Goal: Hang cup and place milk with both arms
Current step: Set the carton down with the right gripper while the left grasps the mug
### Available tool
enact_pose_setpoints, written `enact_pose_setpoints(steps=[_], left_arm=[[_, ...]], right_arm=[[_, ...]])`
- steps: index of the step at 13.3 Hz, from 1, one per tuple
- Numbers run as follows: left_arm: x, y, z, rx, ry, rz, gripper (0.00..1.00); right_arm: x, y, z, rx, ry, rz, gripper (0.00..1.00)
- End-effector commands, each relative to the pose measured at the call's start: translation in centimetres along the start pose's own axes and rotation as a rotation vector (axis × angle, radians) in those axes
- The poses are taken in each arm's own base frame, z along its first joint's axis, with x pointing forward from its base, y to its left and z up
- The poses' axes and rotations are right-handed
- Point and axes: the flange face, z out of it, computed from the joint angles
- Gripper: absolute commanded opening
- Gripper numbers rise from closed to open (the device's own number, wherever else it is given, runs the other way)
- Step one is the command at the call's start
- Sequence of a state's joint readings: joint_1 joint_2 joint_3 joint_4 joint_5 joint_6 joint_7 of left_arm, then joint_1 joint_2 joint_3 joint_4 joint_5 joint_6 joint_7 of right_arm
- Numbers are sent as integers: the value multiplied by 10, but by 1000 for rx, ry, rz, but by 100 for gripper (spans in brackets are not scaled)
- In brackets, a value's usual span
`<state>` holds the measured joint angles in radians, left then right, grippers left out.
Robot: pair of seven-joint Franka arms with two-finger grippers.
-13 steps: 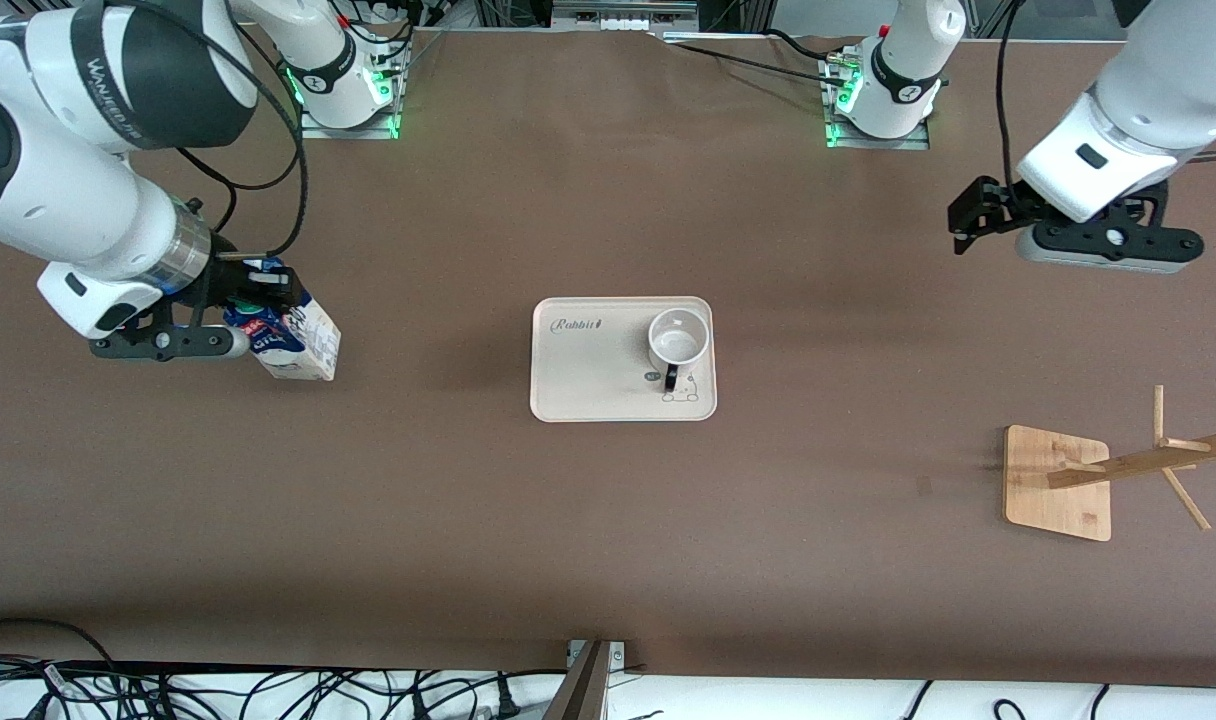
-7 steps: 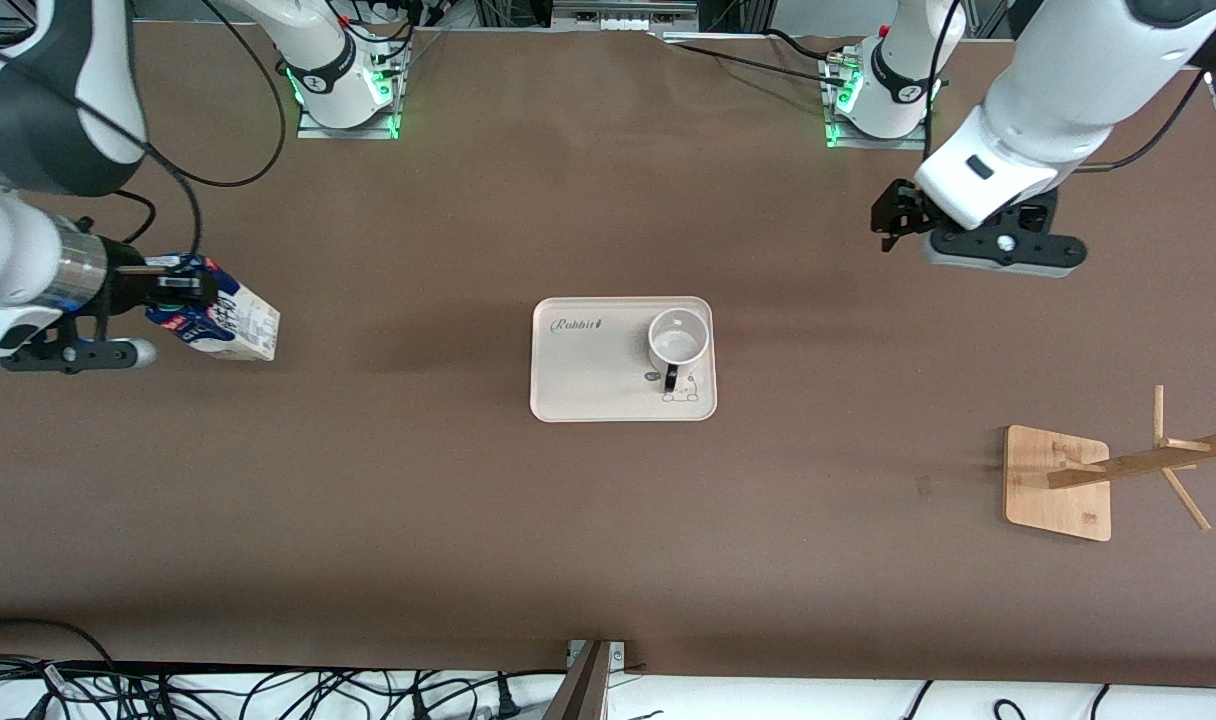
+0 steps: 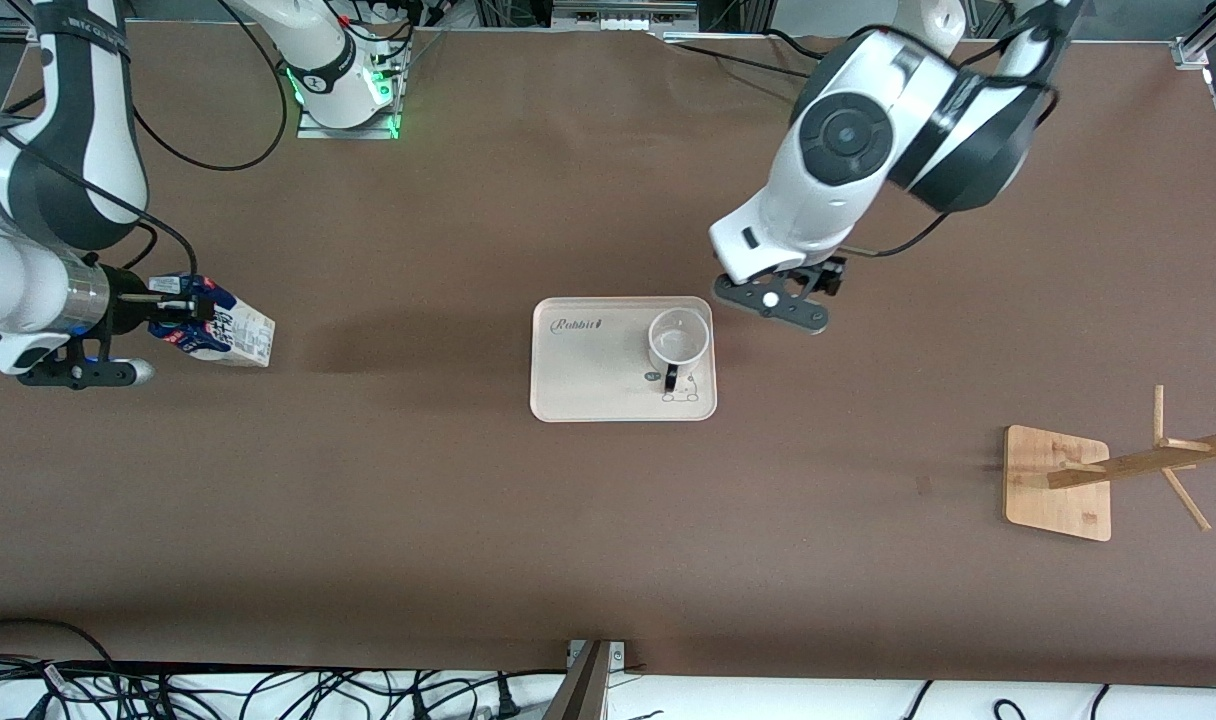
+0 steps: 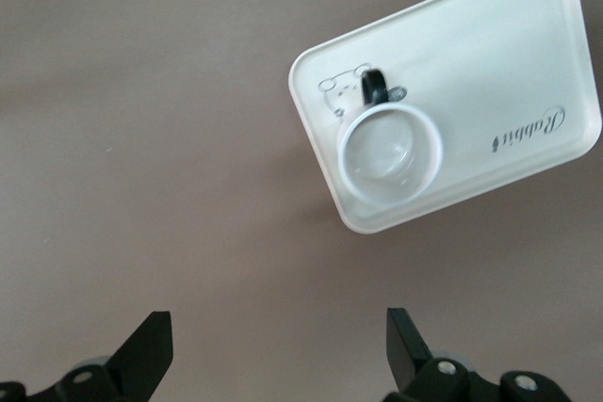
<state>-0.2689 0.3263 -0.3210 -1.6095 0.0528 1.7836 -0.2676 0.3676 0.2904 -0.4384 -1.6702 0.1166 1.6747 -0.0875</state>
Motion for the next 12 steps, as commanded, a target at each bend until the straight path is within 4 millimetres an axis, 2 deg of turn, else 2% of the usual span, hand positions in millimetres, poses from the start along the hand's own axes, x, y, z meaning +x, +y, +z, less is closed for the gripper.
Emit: enact_pose_setpoints(steps=[1,3,4,5,7,8,10,12], left_arm=[[20,34,29,-24,28,-47,100],[29,68,67,-29,46,-69,100],[39,76,93,-26,70,-63,100],[41,98,116,-20,97,-47,100],[38,127,139,22,136,-88,100],[37,136,151,59,157,-96,100],[42,140,174,79,185,-76,100],[43,137,175,79,185,-80,100]], right_arm=[[-23,1,14,45,37,-6,39],[-24,0,23,45,41,-7,39],[-23,-1,30,43,45,-8,39],[-22,-8,39,42,58,-20,39],[-22,-19,56,40,81,-36,39],[-23,-20,63,40,89,-38,39],[-27,-18,75,42,101,-34,39],[-29,-17,87,40,107,-33,39]])
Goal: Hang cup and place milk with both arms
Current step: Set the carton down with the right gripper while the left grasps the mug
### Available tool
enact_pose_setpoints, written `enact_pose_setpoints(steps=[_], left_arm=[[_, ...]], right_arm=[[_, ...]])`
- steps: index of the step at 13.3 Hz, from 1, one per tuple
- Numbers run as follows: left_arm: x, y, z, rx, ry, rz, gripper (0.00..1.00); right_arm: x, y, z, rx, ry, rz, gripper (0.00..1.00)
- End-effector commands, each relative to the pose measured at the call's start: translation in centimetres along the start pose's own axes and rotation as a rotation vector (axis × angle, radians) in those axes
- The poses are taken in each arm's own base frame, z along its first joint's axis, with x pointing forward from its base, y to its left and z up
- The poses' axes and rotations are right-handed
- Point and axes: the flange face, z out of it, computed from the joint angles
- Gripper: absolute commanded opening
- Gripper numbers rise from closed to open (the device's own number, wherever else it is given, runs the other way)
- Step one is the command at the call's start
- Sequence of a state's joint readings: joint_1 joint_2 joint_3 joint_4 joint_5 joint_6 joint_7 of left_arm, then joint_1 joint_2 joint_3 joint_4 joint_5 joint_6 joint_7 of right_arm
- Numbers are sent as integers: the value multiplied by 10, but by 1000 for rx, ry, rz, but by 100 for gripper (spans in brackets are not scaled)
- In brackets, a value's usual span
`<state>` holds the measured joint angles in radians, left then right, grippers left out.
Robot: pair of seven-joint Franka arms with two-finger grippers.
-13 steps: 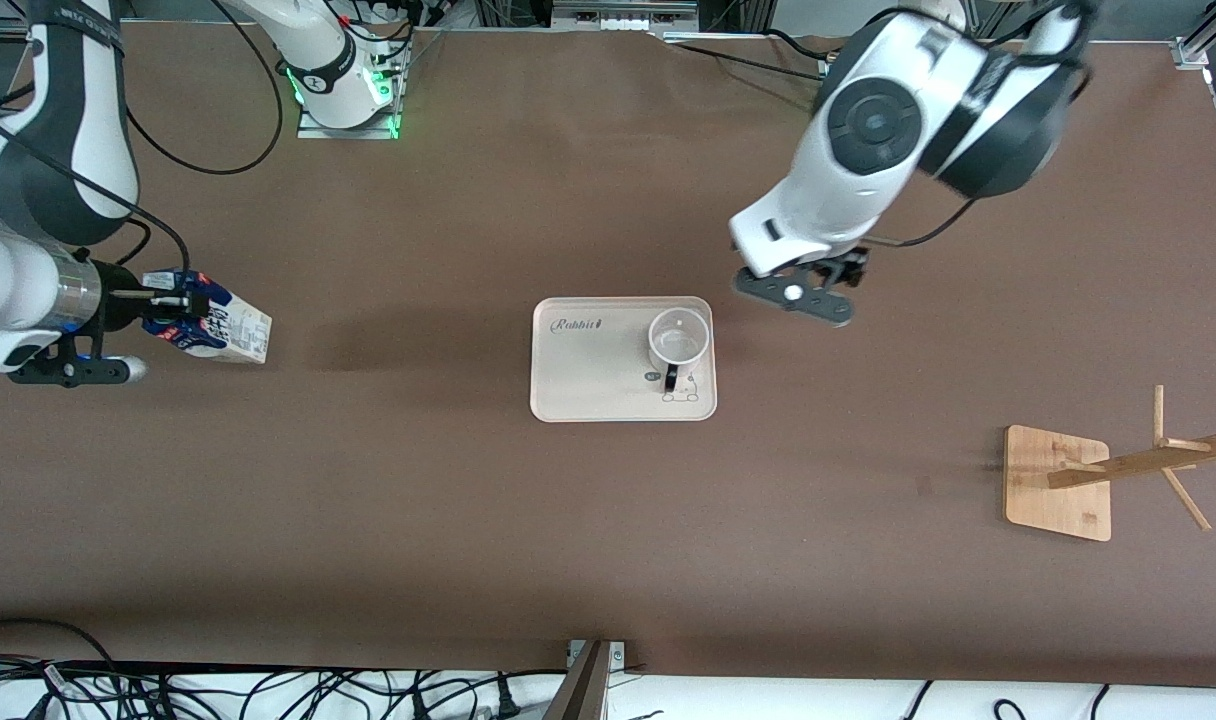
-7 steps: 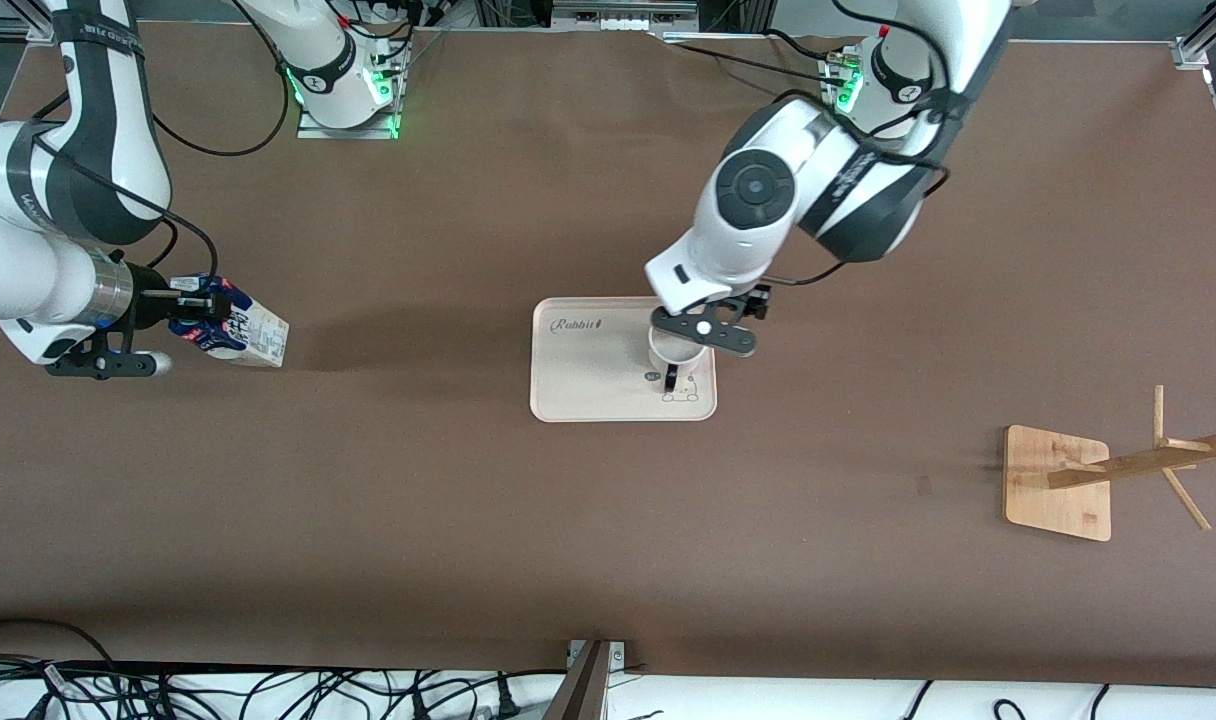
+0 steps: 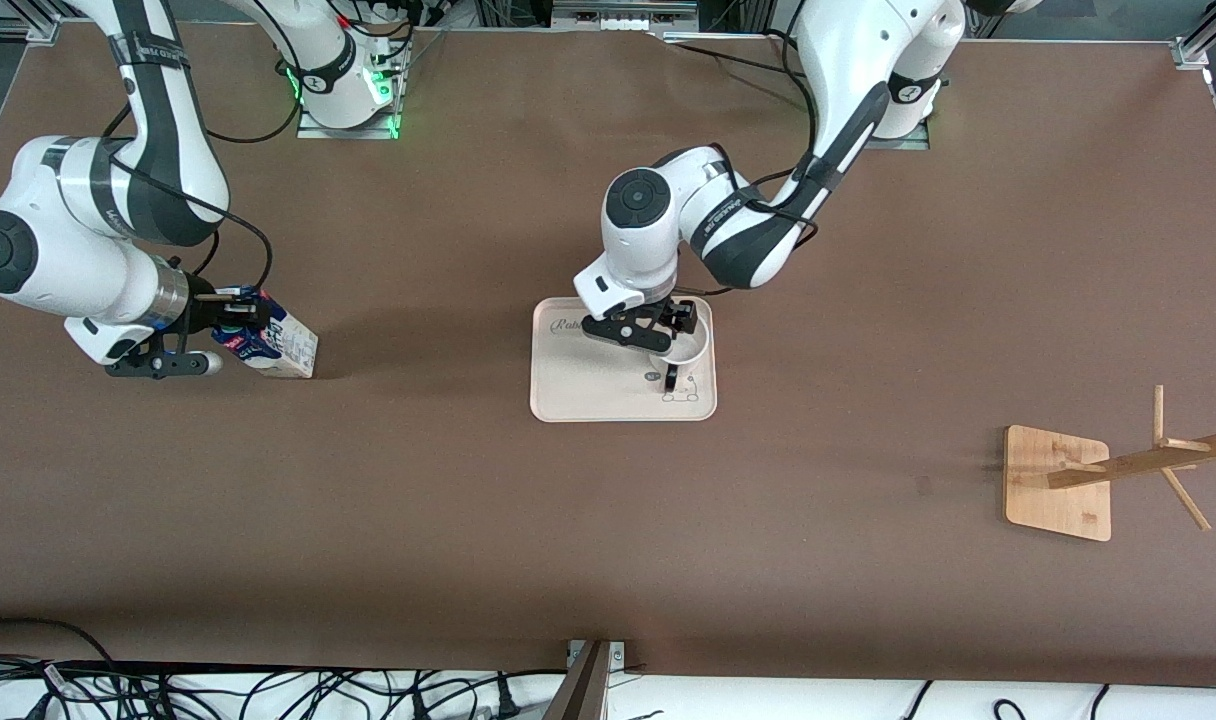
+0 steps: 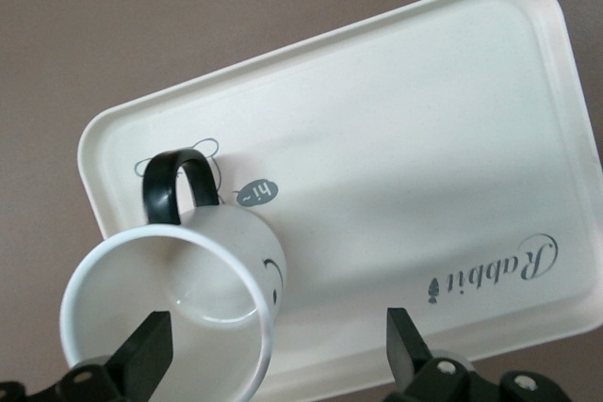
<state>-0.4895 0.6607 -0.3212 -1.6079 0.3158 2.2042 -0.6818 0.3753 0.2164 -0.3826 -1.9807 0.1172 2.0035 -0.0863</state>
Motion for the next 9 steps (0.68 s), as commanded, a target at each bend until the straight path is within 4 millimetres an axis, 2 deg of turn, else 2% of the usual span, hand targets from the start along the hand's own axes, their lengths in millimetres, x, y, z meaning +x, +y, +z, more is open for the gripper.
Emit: enact_pose_setpoints(steps=[1,2,4,5,6,8,9], left_arm=[[13,-13,-2,13,18,-26,100],[23,-30,-1,9,14,-54,100],[22,-26,2,8,12,-52,100],[22,-25,6,7,5,-55,100],[20,-23,10,6,-1,-57,100],[17,-19,15,7,-10,-118,100],[15,-17,16,6,-13,-140,75]], right_arm=[[-17,1,9,24,25,-1,39],[-17,1,12,23,22,0,39],[-17,1,14,21,24,-3,39],[-15,1,14,20,33,-4,44],[-13,1,15,17,35,-4,97],[-12,1,13,16,37,-6,100],[-11,1,10,17,39,-6,100]])
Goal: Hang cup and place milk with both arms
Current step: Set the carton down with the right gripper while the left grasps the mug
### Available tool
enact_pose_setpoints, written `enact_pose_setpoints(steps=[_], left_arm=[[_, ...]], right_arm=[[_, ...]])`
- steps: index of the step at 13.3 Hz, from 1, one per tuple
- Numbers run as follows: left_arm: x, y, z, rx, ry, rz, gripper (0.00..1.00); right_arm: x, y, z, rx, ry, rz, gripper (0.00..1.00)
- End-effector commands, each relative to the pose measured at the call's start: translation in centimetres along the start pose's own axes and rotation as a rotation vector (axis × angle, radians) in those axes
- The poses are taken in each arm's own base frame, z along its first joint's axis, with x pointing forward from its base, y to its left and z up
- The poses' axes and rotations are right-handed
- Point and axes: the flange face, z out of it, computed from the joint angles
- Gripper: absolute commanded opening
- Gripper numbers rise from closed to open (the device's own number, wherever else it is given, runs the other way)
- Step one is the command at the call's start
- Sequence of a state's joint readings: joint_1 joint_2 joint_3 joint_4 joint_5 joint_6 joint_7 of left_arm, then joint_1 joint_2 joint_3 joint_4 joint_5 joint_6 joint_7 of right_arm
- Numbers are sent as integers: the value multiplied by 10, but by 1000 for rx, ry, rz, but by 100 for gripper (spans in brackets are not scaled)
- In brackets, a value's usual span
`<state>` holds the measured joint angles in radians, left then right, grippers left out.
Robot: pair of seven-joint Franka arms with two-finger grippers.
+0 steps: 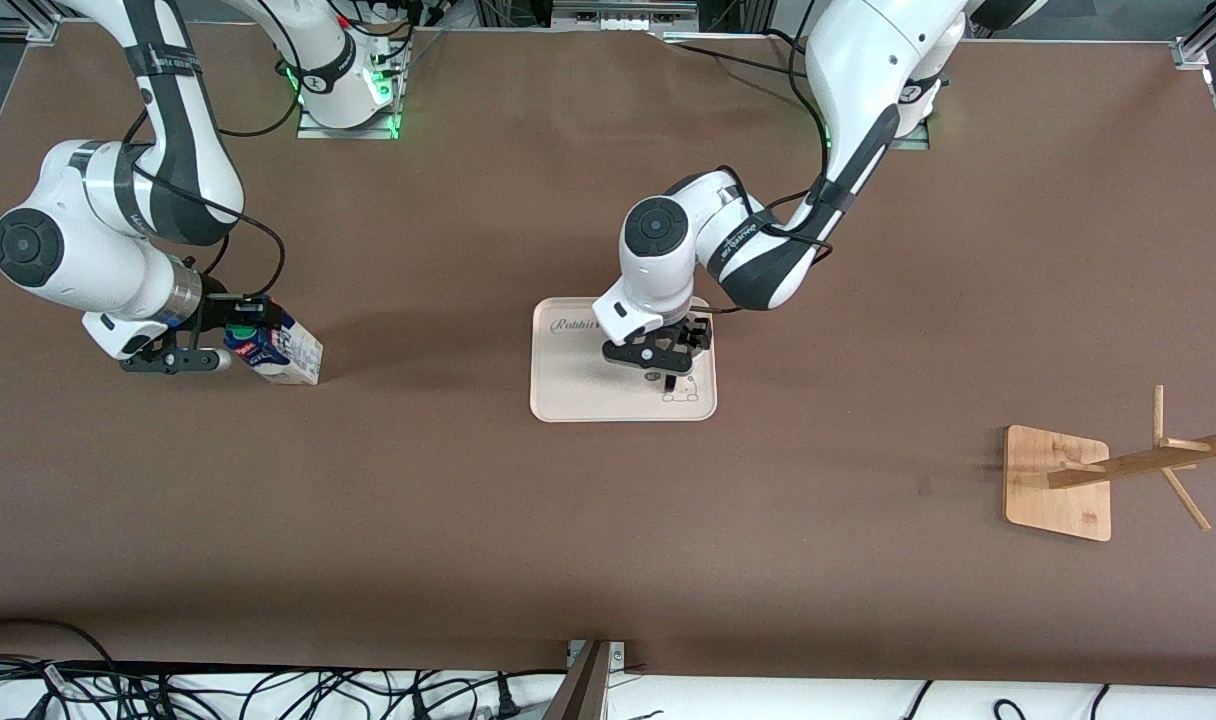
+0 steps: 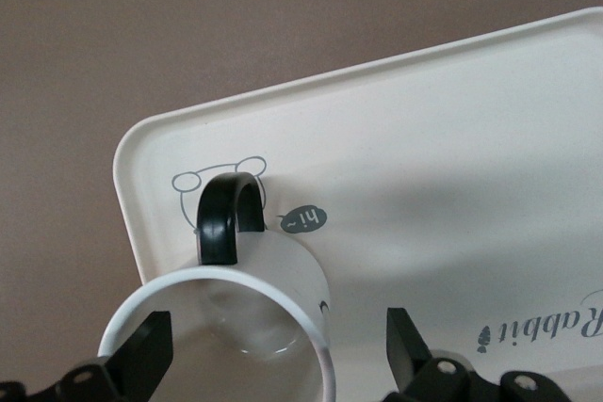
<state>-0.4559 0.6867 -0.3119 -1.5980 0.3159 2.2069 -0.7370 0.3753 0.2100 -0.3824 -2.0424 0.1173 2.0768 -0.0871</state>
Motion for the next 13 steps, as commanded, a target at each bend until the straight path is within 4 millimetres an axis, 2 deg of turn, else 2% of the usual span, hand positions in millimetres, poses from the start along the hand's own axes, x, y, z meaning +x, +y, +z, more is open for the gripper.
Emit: enact_pose_setpoints(steps=[1,2,4,5,6,9,11,12,13], left_arm=[[-3,9,6,3,-9,-51,48],[-6,13,10,5,-14,-46,29],[-7,14,9,5,-14,-49,0],[-7,14,9,5,-14,-51,0],[-5,15,7,3,-10,-54,0],[3,9,-4,-5,7,-63,0],[14,-1,-34,-8,59,-66,0],[21,-12,-59,-7,89,-79,0],[36,-40,-86,13,106,-98,0]], right_arm=[[-5,-3,-12,18,24,-12,100],[-5,-2,-14,20,27,-11,100],[-8,-1,-32,31,43,-23,100],[-10,-1,-48,39,33,-40,100],[-12,0,-73,48,31,-47,100],[-12,-3,-172,44,12,-64,100],[-9,0,-223,-2,60,-72,100],[-8,5,-242,-39,94,-70,100],[-2,14,-246,-53,108,-51,100]])
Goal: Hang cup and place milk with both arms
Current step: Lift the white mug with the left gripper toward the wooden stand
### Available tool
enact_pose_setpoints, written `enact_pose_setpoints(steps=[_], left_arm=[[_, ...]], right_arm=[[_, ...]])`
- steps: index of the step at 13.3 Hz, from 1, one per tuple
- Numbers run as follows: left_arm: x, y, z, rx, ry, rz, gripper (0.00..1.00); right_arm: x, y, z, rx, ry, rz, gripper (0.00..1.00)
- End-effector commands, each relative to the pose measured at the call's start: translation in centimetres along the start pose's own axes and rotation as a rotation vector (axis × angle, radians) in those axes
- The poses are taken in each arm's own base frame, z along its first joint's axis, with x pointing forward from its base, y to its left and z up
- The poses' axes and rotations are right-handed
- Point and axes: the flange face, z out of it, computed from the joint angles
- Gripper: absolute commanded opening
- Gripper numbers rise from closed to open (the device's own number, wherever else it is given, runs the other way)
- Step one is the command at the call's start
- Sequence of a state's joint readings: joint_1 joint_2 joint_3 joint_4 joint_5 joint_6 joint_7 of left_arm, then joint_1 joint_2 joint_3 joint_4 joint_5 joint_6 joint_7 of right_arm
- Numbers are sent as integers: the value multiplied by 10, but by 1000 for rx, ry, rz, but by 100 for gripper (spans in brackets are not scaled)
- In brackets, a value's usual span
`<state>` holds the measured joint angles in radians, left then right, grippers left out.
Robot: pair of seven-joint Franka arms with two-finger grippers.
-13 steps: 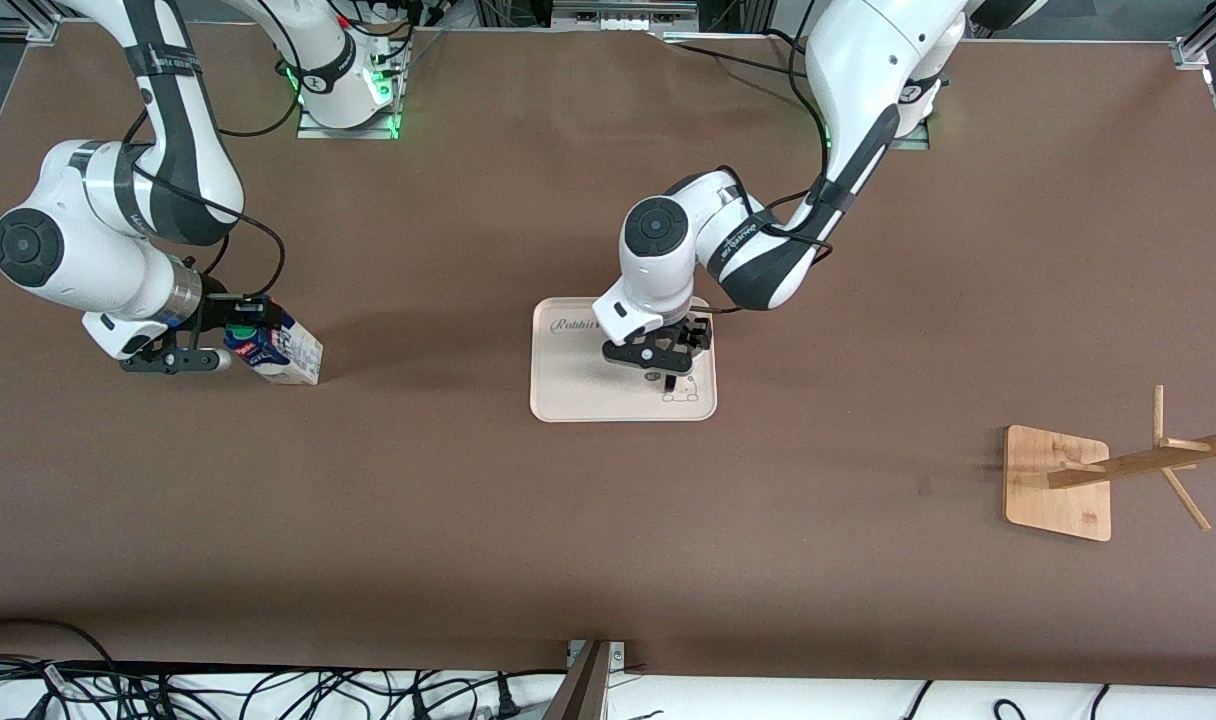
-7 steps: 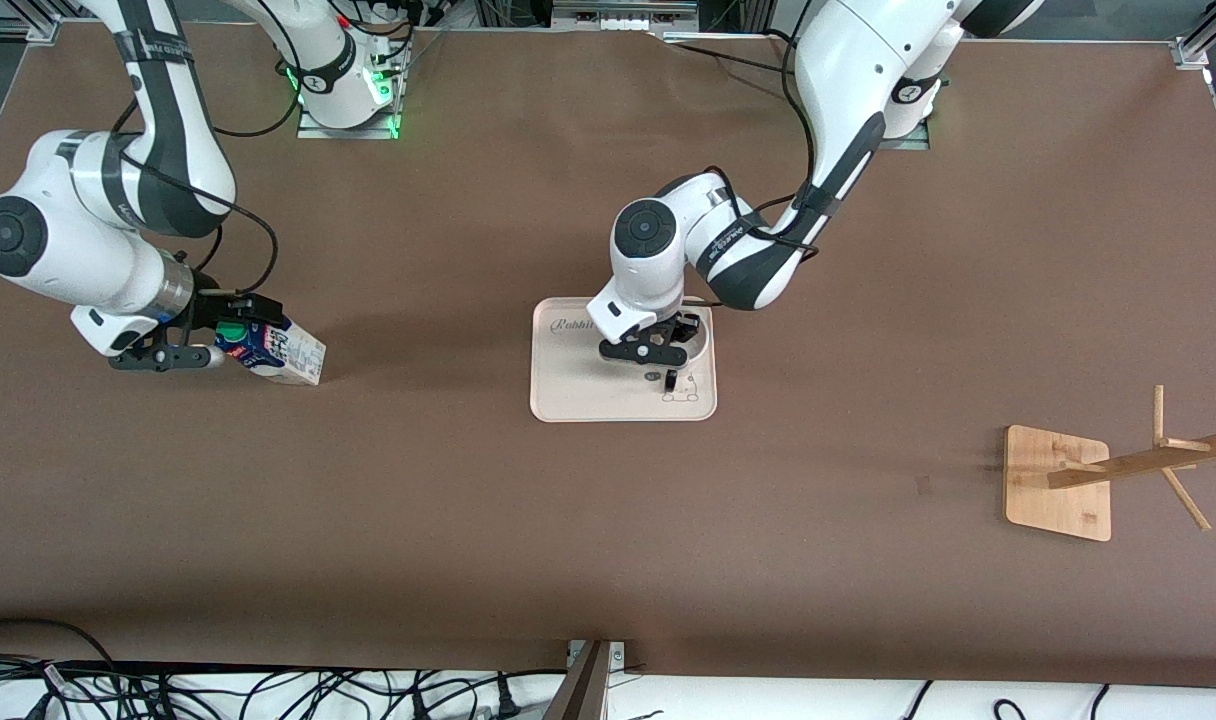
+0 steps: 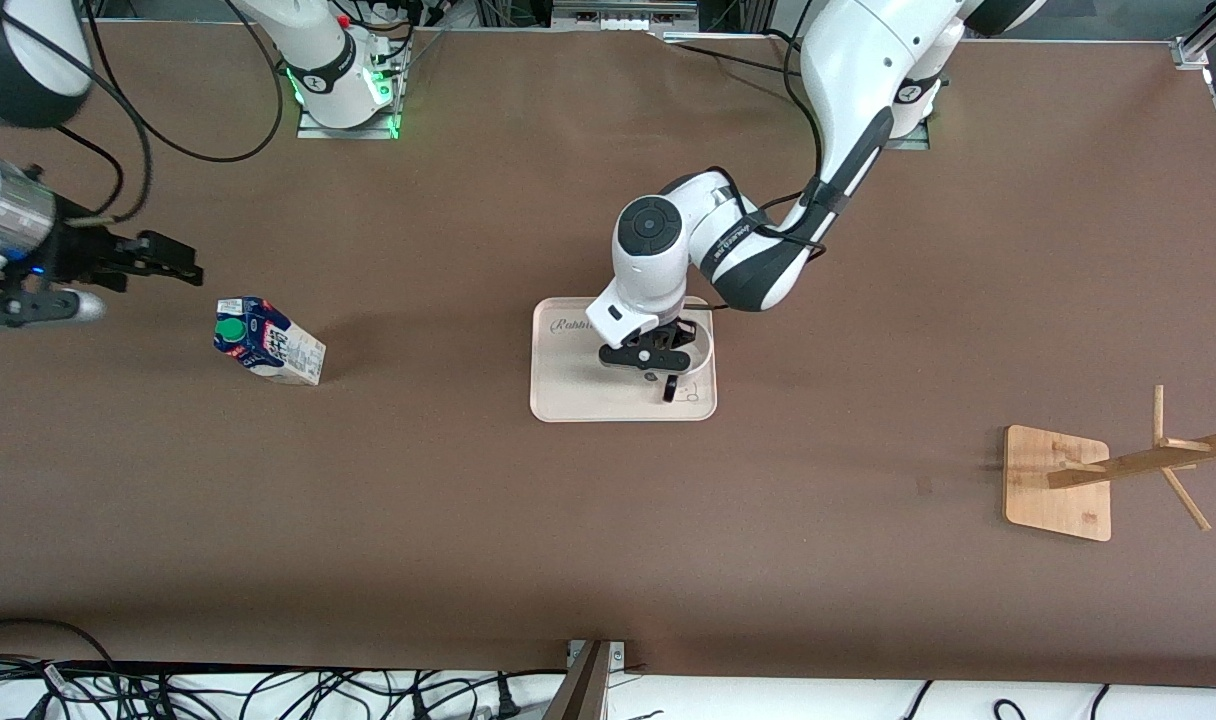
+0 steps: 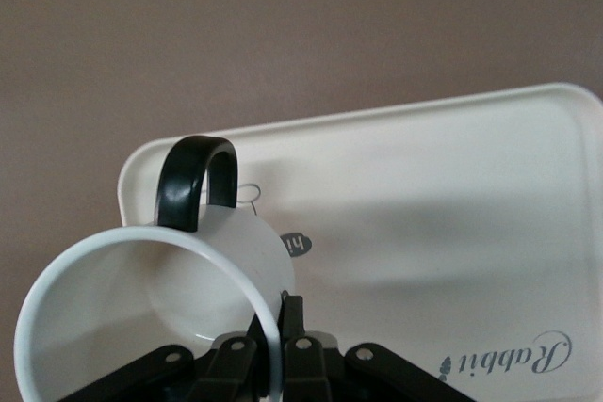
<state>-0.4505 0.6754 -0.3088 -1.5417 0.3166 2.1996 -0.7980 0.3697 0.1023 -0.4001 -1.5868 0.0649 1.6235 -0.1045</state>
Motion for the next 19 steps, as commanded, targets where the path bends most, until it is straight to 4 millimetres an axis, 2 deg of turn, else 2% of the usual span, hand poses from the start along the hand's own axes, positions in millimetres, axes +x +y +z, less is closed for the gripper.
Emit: enact_pose_setpoints(steps=[1,2,4,6,8,9,10,12,14,15,16,17,19], left_arm=[[37,-59,-79,65,41,13,0],[48,-79,-101,90,16,31,0],[72,-124,-136,114,3,-6,0],[87,-171,-159,122,-4,-21,0],[93,-210,-193,130,31,-66,0],[99,-241,-204,136,36,-78,0],[105,-274,-211,133,37,-70,0],[110,-324,-226,132,45,-57,0],[112,-369,-237,92,48,-136,0],[112,-393,-236,47,35,-185,0],[112,-401,-236,22,30,-205,0],[111,-405,-237,19,28,-202,0],[111,-426,-239,19,30,-148,0]], right_arm=[[22,18,-13,-62,24,17,100],[26,18,-12,-73,26,20,100],[30,31,-1,-77,7,45,100],[25,45,-6,-61,5,56,100],[17,62,-16,-20,27,53,100],[12,65,-24,-18,36,51,100],[11,68,-25,-26,38,54,100],[10,70,-25,-59,28,54,100],[9,59,-19,-89,-23,54,100],[8,62,-20,-88,-24,57,100],[9,63,-19,-87,-22,51,100],[11,55,-27,-87,-7,36,100],[15,47,-34,-87,9,22,100]])
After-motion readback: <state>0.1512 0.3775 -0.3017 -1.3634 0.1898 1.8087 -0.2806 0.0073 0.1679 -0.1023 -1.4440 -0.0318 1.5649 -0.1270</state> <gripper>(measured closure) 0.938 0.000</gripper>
